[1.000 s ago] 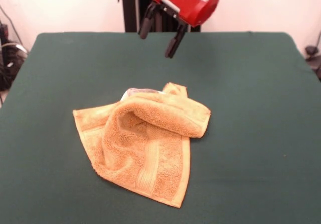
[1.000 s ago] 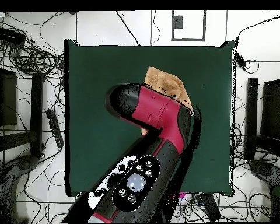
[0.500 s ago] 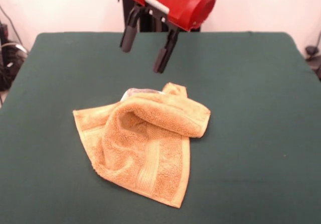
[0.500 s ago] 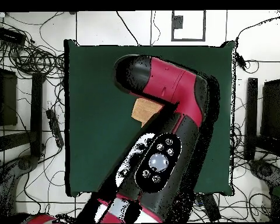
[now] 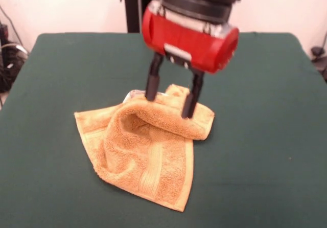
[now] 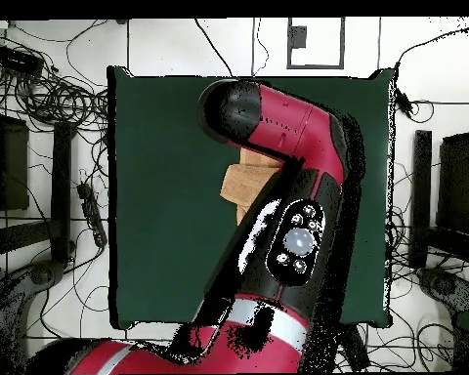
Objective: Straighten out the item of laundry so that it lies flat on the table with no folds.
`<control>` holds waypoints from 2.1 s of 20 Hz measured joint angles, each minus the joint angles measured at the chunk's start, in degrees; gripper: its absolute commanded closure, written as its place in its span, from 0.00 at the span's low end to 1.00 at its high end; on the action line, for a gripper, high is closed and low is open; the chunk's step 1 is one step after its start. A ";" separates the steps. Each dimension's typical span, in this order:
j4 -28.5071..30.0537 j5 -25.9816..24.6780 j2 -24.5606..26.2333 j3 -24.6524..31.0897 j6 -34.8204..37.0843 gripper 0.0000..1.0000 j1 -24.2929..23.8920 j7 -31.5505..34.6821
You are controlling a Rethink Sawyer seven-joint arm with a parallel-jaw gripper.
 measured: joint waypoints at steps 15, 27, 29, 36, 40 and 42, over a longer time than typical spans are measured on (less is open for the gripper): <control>-1.71 -7.93 6.79 8.11 -2.32 0.00 -2.63 0.00; -1.52 -8.25 10.83 7.29 11.06 0.00 -2.08 0.00; -1.43 -8.25 10.83 7.04 12.53 0.00 -1.97 0.00; -1.39 -8.24 10.67 5.76 15.02 0.00 -1.80 0.00; -0.51 -8.24 9.66 5.67 15.10 0.00 -1.80 0.00; 0.06 -8.24 8.99 5.67 15.11 0.00 -1.80 0.00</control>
